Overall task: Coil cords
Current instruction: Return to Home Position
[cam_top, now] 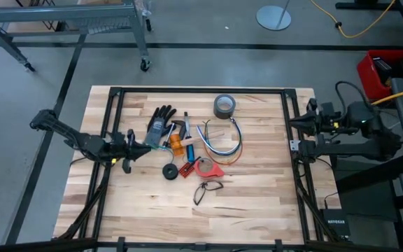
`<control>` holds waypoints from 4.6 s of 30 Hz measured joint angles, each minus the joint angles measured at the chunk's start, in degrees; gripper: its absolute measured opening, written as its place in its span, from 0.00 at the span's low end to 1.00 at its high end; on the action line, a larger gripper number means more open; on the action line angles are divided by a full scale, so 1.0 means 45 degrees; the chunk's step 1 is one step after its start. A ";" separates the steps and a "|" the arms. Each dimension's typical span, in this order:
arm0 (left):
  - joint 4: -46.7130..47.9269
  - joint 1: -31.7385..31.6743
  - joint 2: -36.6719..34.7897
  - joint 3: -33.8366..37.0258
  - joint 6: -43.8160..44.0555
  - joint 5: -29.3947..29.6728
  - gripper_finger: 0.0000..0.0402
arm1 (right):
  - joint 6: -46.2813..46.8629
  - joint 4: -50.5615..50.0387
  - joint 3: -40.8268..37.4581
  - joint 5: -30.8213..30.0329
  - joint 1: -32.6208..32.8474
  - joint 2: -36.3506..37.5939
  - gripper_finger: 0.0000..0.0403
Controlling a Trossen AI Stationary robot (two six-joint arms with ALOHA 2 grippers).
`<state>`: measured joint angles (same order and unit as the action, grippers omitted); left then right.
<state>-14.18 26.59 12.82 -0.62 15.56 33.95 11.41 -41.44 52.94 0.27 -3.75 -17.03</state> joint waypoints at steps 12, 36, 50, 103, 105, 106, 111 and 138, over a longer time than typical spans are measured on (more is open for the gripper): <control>-0.0010 -0.0003 -0.0023 0.0010 -0.2892 -0.0979 0.08 | 0.0226 0.1981 -0.3092 0.0188 0.0000 0.1374 0.10; -0.0635 -0.3365 -0.0020 0.0019 -0.5769 -0.2126 0.08 | 0.0416 0.7708 -0.8734 0.1180 -0.0001 0.1966 0.10; -0.0175 -0.5310 -0.0018 0.0019 -0.4548 -0.4220 0.08 | 0.0399 1.0638 -1.1606 0.0511 -0.0005 0.1959 0.10; 0.2639 -0.5659 -0.1496 0.0024 -0.5213 -0.5071 0.08 | 0.0114 0.9592 -1.1659 -0.0826 0.0003 0.1911 0.10; 0.2635 -0.5659 -0.2266 0.0024 -0.5213 -0.5071 0.08 | 0.0114 0.9580 -1.1659 -0.0826 0.0000 0.2251 0.10; 0.2635 -0.5659 -0.2647 0.0024 -0.5213 -0.5071 0.08 | 0.0114 0.9580 -1.1659 -0.0826 0.0000 0.2434 0.10; 0.2491 -0.5672 -0.2795 0.0024 -0.5218 -0.5034 0.08 | 0.0105 0.9571 -1.1659 -0.0818 0.0000 0.3337 0.10; 0.2635 -0.5673 -0.2709 0.0024 -0.5213 -0.5076 0.08 | 0.0110 0.9479 -1.1577 -0.0573 -0.0005 0.3759 0.10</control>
<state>-2.33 1.06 0.62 -0.51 -7.90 11.11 11.90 1.22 0.84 -2.31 -3.77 -0.12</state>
